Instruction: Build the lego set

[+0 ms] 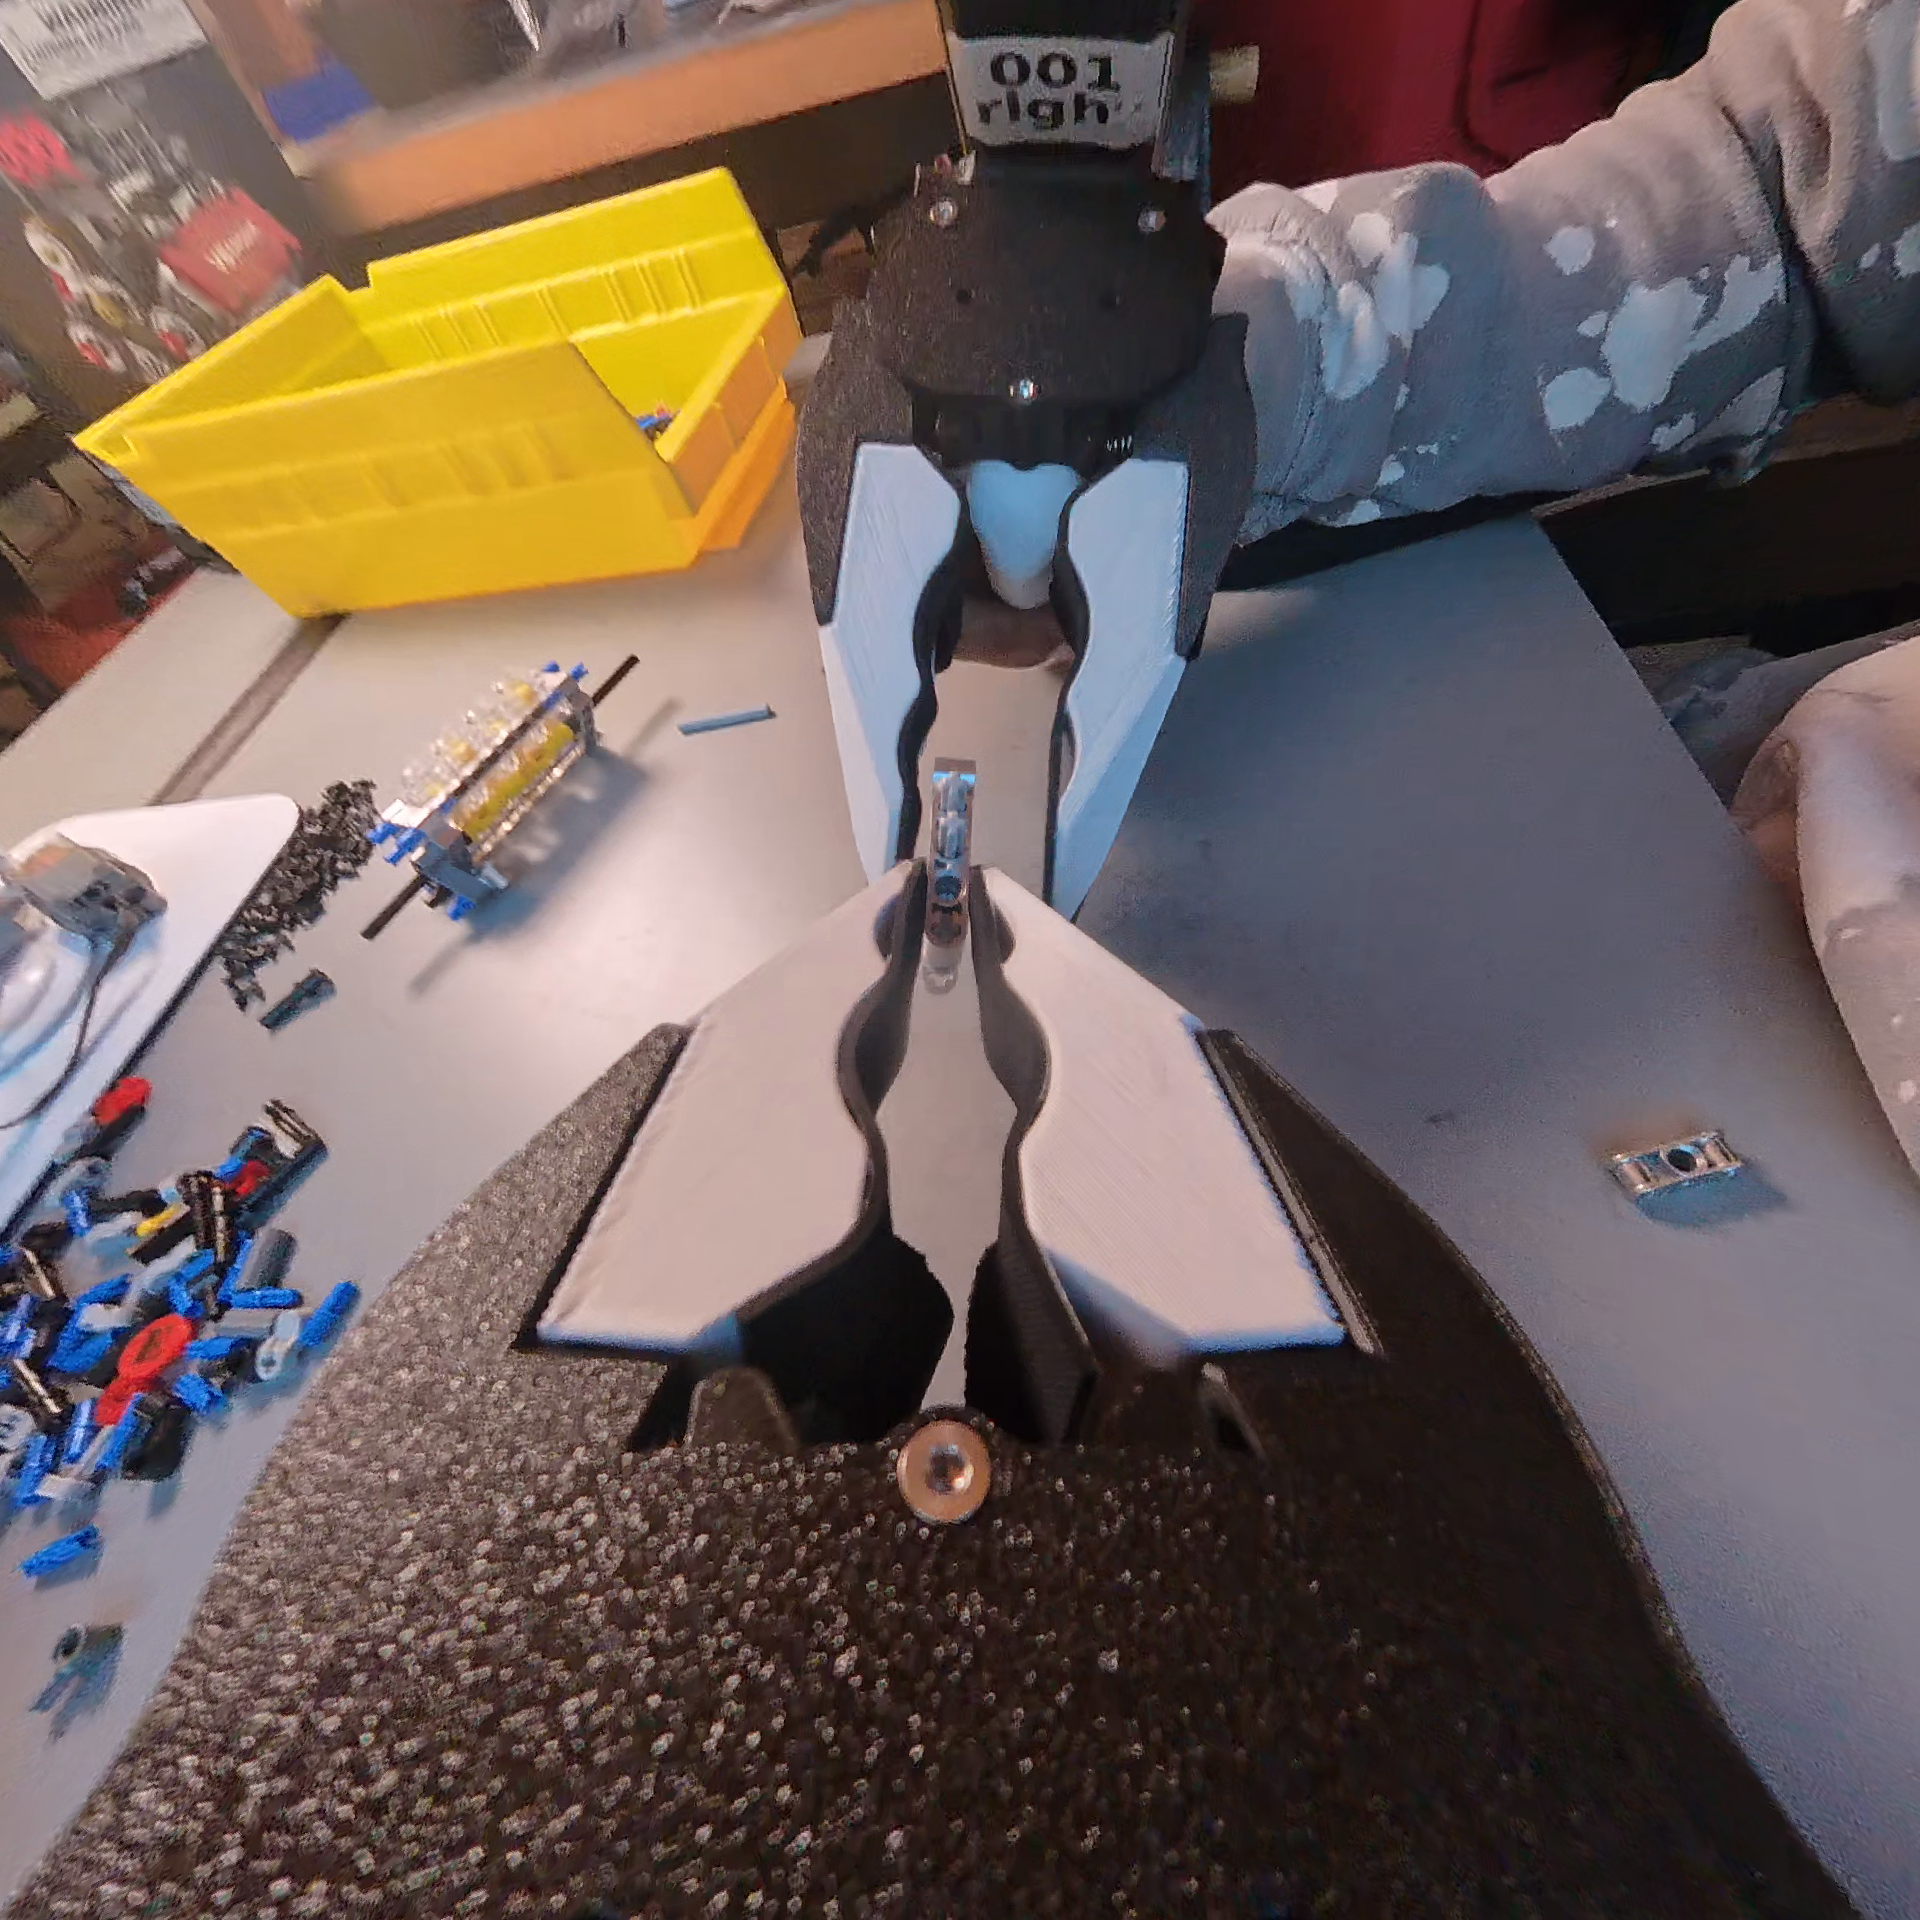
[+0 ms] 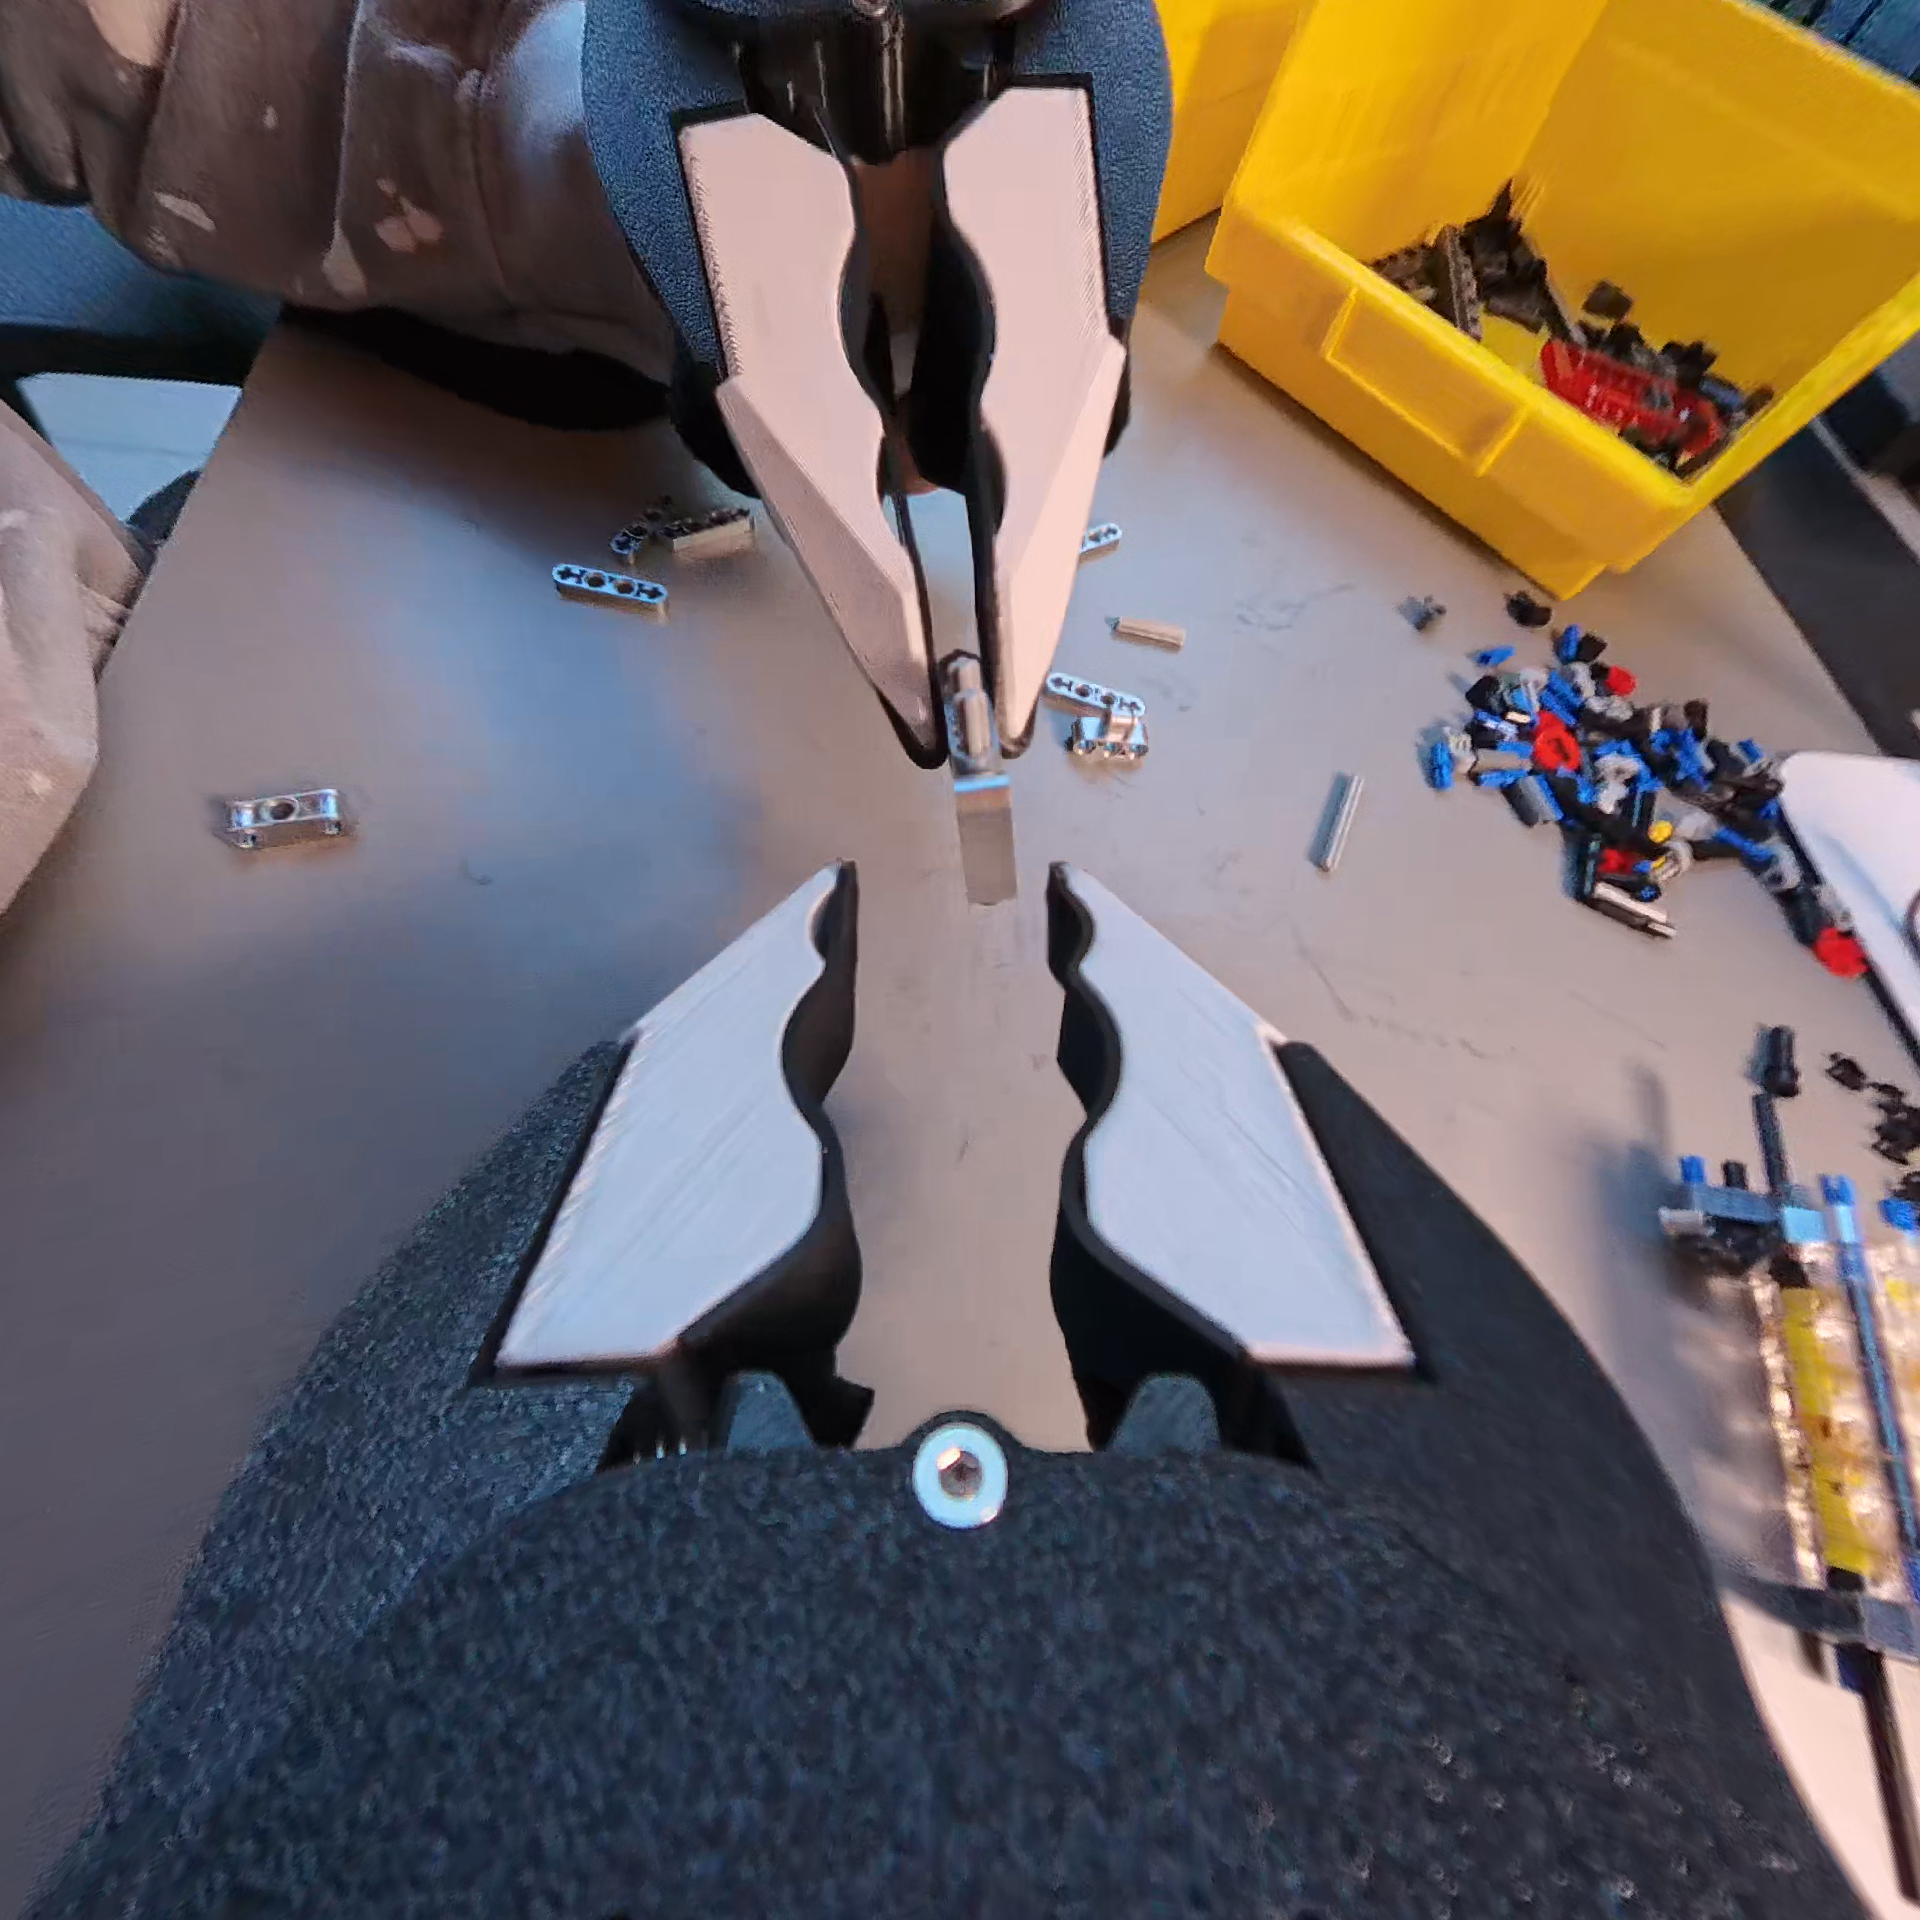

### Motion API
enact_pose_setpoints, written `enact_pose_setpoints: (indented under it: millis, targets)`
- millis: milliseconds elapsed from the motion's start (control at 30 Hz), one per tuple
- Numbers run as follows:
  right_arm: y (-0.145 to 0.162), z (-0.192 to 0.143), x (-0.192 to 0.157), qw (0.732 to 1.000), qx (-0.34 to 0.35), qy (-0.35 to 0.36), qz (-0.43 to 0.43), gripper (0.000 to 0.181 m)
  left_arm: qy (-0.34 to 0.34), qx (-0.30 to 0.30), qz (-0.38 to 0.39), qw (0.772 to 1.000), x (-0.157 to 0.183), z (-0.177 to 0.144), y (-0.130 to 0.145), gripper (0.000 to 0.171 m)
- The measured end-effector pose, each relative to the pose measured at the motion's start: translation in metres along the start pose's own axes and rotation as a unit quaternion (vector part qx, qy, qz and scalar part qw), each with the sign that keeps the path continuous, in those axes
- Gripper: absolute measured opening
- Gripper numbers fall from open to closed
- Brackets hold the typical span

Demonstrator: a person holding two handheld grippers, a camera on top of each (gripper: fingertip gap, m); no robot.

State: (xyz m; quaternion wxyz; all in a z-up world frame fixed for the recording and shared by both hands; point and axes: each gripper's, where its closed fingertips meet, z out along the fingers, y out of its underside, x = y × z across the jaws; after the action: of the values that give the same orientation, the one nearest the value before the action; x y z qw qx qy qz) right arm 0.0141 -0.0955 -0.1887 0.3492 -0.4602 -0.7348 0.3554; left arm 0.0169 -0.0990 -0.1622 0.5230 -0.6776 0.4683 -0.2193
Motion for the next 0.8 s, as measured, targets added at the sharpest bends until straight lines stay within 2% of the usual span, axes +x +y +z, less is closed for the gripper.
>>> enact_pose_setpoints:
  millis: [133, 233, 333, 400, 500, 567, 800]
  targets:
    - [-0.003, 0.000, 0.005, 0.999, 0.002, 0.032, -0.030, 0.006, -0.009, 0.018, 0.025, 0.999, 0.004, -0.002, -0.007, 0.006]
    - [-0.008, -0.004, 0.005, 0.999, 0.020, 0.031, -0.039, 0.005, -0.017, 0.022, 0.029, 0.999, 0.002, -0.003, -0.008, 0.008]
    - [-0.011, -0.008, 0.002, 0.999, 0.034, 0.013, -0.025, 0.000, -0.010, 0.011, -0.004, 1.000, 0.000, -0.002, -0.001, 0.006]
    - [-0.017, -0.012, 0.000, 0.998, 0.055, -0.003, -0.001, 0.000, 0.005, 0.010, -0.035, 0.999, 0.001, -0.002, 0.002, 0.007]
    - [-0.022, -0.014, -0.001, 0.997, 0.075, -0.016, 0.023, 0.001, 0.022, 0.048, -0.092, 0.994, 0.000, -0.003, -0.008, 0.006]
    - [-0.025, -0.014, -0.001, 0.996, 0.086, -0.019, 0.035, 0.009, 0.028, 0.072, -0.129, 0.989, -0.004, -0.006, -0.014, 0.006]
    - [-0.051, -0.027, 0.011, 0.980, 0.175, -0.015, 0.092, 0.013, 0.078, 0.181, -0.247, 0.949, -0.014, -0.021, -0.039, 0.006]
